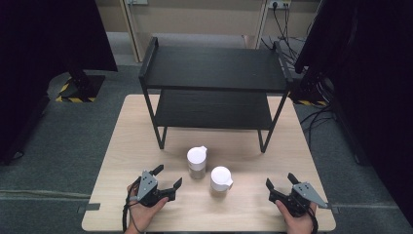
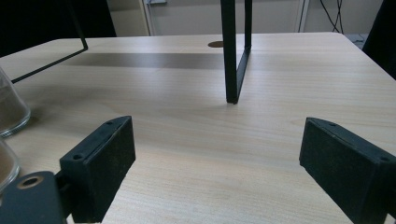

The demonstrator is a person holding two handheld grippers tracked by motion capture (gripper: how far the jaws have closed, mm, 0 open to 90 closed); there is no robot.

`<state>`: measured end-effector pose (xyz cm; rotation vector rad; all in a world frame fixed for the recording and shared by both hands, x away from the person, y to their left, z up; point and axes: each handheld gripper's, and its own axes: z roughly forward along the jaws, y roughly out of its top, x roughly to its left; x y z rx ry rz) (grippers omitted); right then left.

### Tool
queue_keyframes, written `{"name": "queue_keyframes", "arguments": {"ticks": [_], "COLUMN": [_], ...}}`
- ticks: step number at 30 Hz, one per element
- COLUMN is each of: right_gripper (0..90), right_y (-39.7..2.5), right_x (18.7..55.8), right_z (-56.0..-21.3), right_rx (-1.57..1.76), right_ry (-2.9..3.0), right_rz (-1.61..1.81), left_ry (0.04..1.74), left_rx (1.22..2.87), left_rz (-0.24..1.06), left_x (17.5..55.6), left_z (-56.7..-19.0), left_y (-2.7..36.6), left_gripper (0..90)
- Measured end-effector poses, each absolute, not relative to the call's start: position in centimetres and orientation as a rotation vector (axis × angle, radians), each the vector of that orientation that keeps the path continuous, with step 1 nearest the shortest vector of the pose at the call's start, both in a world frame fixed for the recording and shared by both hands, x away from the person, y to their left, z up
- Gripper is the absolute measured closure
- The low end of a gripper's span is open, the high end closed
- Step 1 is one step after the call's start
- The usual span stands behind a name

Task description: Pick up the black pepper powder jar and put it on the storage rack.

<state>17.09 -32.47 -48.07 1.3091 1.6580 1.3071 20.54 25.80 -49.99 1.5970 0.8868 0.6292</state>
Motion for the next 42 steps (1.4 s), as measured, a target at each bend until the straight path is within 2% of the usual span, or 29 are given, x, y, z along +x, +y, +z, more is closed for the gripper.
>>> {"name": "queue_keyframes", "arguments": {"ticks": [28,42], "right_gripper": [10.6,10.6], "right_y": [-32.4,-32.4], "right_x": [17.3,17.4], "right_z": [-47.8,-47.8], "right_rx": [1.325,1.328], "right_ry": [1.666,1.669], "right_rz": [1.296,1.296], "left_ry": [0.750,0.729], "left_rx": [1.609,1.617], "left_rz": [0.627,0.608], "left_x": [23.7,25.0], "left_z": [-47.6,-47.3], "left_y": [22.7,21.7], "left_gripper": [14.3,19.3]}}
